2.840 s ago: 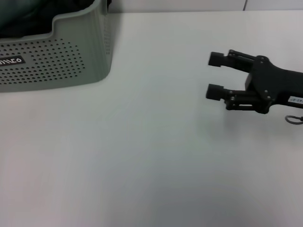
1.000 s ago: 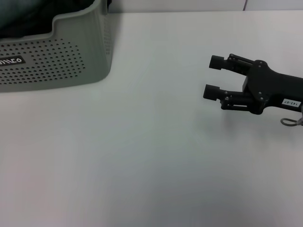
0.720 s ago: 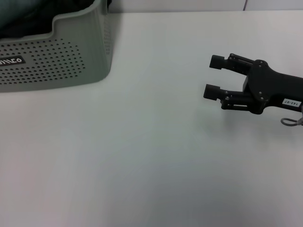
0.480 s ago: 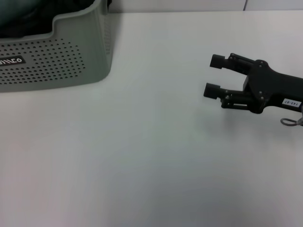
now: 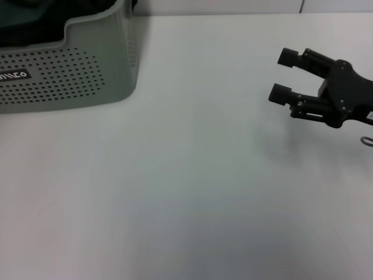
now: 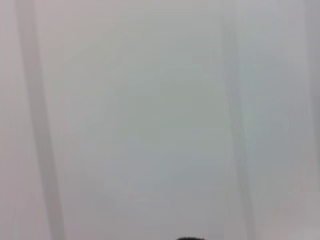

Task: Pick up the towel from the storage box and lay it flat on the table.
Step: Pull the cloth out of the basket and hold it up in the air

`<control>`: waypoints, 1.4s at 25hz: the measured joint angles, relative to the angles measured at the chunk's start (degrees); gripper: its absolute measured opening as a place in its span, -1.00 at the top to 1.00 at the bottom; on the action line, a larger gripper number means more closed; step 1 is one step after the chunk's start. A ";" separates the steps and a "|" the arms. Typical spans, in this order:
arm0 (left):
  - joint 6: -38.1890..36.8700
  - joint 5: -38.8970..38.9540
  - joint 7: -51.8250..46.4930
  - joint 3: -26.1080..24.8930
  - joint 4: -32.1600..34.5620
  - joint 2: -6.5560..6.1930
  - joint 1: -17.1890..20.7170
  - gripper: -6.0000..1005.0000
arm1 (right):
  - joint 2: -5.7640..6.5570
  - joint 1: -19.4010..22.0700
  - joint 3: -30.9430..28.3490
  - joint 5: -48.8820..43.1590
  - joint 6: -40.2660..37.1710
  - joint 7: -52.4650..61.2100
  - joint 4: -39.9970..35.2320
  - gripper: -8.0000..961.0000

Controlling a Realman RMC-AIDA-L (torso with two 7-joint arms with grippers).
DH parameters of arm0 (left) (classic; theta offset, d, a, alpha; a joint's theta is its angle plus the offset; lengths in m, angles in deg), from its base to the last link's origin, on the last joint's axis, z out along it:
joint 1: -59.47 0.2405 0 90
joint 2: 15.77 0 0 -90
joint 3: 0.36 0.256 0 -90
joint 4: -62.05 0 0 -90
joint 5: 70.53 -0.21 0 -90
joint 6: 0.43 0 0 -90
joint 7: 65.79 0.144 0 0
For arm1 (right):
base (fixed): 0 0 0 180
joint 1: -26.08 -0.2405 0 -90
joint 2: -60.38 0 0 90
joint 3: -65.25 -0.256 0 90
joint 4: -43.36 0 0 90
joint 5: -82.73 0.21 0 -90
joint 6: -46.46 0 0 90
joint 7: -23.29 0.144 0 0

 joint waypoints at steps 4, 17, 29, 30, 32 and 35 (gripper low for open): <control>-4.68 12.86 3.04 -0.49 2.76 -1.74 0.07 0.96 | 0.10 0.46 -1.83 0.00 -2.54 -1.61 -0.08 -0.82; -20.38 34.88 1.86 0.06 3.44 -7.03 -0.12 0.96 | 3.85 0.13 -5.82 -0.33 -15.53 -2.77 -0.17 -0.82; -25.32 38.72 1.08 7.29 3.77 -7.68 0.06 0.96 | 4.40 -1.86 -5.47 -8.49 -16.28 -1.46 -0.16 -0.82; -25.52 38.72 1.12 8.39 3.97 -7.86 -0.43 0.96 | 4.45 -2.38 -5.48 -9.58 -15.94 -1.26 -0.16 -0.82; -25.68 38.72 1.11 9.57 4.53 -7.92 -1.39 0.96 | 4.71 -3.38 -5.49 -11.27 -14.99 -0.85 -0.16 -0.82; -25.71 38.75 0.79 11.63 5.25 -8.21 -3.44 0.96 | 5.23 -5.07 -5.55 -13.61 -12.76 -0.04 -0.16 -0.82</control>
